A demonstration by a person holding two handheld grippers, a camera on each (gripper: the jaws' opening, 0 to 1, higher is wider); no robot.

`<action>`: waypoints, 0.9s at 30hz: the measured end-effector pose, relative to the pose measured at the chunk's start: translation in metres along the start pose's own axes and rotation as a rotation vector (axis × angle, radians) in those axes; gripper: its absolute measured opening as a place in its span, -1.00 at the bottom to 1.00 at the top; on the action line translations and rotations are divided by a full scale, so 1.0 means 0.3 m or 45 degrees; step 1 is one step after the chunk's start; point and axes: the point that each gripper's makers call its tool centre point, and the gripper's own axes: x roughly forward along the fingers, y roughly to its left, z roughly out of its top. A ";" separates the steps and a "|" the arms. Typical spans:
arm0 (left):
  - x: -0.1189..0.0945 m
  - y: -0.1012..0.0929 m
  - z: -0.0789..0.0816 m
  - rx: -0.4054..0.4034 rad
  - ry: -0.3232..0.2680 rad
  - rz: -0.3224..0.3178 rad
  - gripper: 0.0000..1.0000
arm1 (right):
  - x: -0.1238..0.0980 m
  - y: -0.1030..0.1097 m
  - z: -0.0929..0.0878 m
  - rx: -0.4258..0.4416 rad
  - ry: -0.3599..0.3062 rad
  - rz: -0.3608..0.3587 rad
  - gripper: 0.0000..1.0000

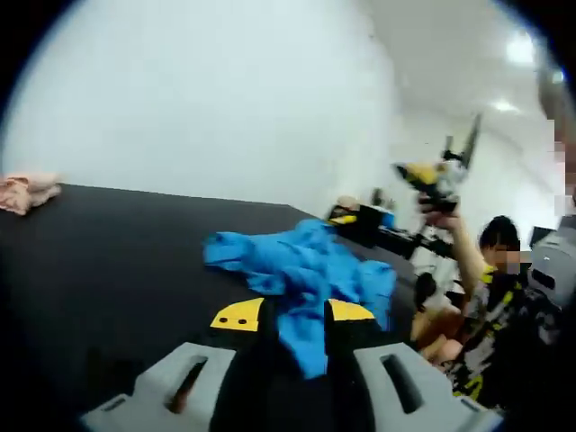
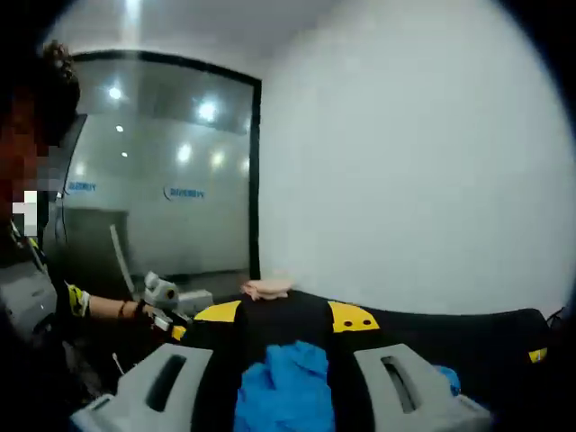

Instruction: Spread out the cloth and fold it

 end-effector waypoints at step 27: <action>0.186 -0.070 0.153 -0.014 -0.048 -0.001 -1.00 | -0.271 -0.114 -0.361 0.184 0.173 -0.158 -0.35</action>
